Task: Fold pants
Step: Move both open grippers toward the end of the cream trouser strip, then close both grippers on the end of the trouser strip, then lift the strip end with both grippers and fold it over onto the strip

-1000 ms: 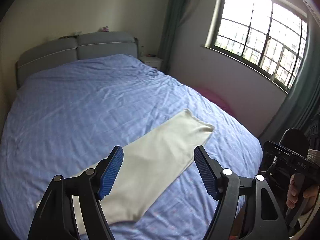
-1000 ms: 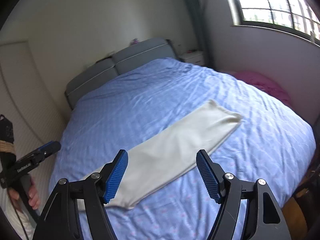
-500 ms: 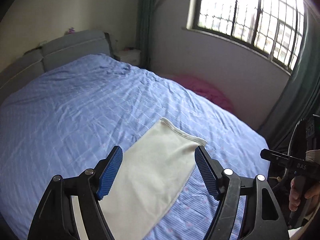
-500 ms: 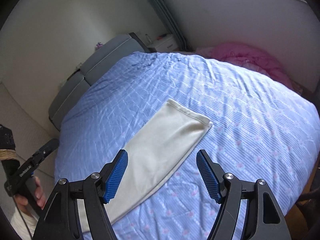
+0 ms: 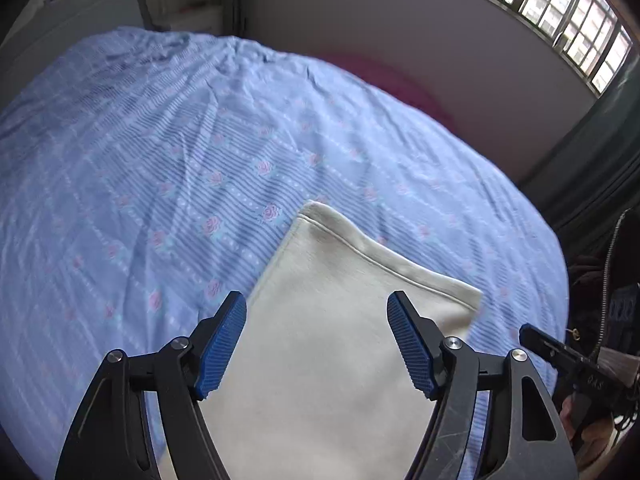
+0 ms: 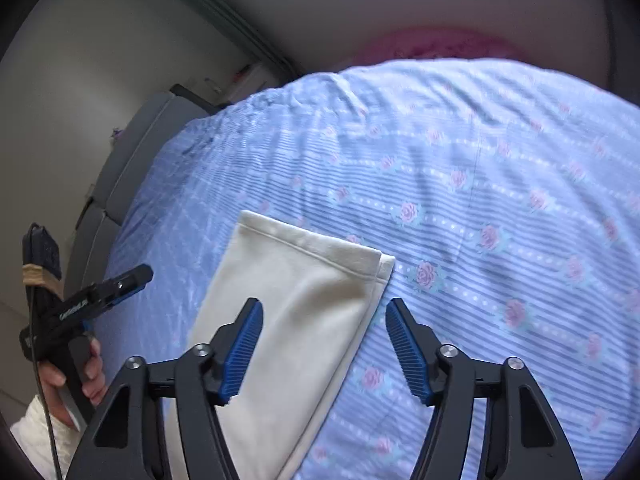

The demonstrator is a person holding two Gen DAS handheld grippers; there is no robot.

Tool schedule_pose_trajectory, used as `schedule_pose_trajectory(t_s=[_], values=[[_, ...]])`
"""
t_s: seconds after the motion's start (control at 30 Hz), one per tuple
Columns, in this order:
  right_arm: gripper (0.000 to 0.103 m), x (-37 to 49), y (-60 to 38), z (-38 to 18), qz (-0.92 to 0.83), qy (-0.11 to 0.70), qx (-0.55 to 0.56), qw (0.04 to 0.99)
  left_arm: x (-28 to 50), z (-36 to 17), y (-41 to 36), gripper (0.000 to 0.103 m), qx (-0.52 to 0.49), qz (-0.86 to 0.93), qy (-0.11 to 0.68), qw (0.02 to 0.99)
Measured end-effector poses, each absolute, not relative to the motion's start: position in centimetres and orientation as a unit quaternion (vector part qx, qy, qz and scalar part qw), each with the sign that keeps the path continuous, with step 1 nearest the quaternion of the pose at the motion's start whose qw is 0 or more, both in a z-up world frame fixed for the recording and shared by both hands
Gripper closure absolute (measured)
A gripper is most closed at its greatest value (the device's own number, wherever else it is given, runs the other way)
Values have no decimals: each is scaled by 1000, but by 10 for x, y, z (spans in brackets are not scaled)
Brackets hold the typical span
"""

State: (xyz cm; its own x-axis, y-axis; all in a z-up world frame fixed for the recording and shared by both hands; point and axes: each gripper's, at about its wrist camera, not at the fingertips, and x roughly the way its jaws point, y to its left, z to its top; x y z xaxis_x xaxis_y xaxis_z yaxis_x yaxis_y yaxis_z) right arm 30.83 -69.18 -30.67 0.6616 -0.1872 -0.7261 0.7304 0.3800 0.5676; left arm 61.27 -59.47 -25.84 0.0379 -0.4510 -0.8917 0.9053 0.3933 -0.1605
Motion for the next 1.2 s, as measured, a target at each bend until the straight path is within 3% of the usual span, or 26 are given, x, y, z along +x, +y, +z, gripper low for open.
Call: schedule_pose_trajectory(t_s=[0.43, 0.77, 0.83, 0.9, 0.93, 0.97, 1.07, 1.2], values=[[43, 336, -729, -393, -312, 291, 547, 720, 643, -337, -684, 45, 263, -516, 540, 611], [51, 338, -742, -410, -292, 283, 552, 728, 647, -377, -710, 49, 286, -509, 548, 599], [52, 339, -740, -410, -295, 283, 552, 727, 647, -381, -709, 56, 266, -503, 557, 605], [59, 339, -739, -409, -296, 286, 548, 728, 644, -380, -707, 66, 258, -505, 556, 608], [62, 339, -740, -409, -294, 289, 547, 729, 645, -378, -707, 79, 257, -510, 557, 603], [75, 338, -742, -409, -285, 291, 546, 732, 645, -374, -708, 81, 255, -513, 559, 599], [84, 329, -756, -407, -258, 285, 572, 724, 636, -354, -711, 83, 270, -530, 533, 602], [85, 328, -754, -384, -268, 290, 537, 746, 634, -342, -709, 84, 265, -531, 530, 606]])
